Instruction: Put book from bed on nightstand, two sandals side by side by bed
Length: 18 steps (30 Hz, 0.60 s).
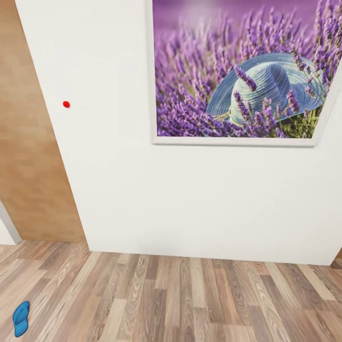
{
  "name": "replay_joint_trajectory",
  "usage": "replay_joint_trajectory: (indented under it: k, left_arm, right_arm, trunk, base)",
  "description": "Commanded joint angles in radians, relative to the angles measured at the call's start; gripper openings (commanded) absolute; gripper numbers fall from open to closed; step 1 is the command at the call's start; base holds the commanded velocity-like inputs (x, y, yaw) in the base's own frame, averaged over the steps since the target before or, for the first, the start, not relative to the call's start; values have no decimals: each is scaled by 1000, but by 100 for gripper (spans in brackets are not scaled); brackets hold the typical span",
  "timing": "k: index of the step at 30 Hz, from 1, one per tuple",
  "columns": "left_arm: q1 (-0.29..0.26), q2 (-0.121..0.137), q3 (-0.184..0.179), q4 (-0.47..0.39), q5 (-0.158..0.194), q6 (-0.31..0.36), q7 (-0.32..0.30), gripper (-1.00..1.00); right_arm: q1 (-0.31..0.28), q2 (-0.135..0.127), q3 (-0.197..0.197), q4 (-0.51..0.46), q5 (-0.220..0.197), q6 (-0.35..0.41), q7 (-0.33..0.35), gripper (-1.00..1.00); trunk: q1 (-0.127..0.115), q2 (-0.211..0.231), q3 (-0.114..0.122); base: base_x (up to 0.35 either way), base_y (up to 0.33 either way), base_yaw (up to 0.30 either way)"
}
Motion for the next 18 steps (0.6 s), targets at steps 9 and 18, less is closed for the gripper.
replay_joint_trajectory:
  k: [9,18]
  left_arm:
    - [0,-1,0,-1,9,-2,0,100]
    - [0,-1,0,-1,9,-2,0,100]
  right_arm:
    - [0,-1,-2,0,-1,-1,1,100]
    - [0,-1,-2,0,-1,-2,1,100]
  trunk:
    - [1,0,-1]
    - [1,0,-1]
  base:
    - [333,0,0]
    - [333,0,0]
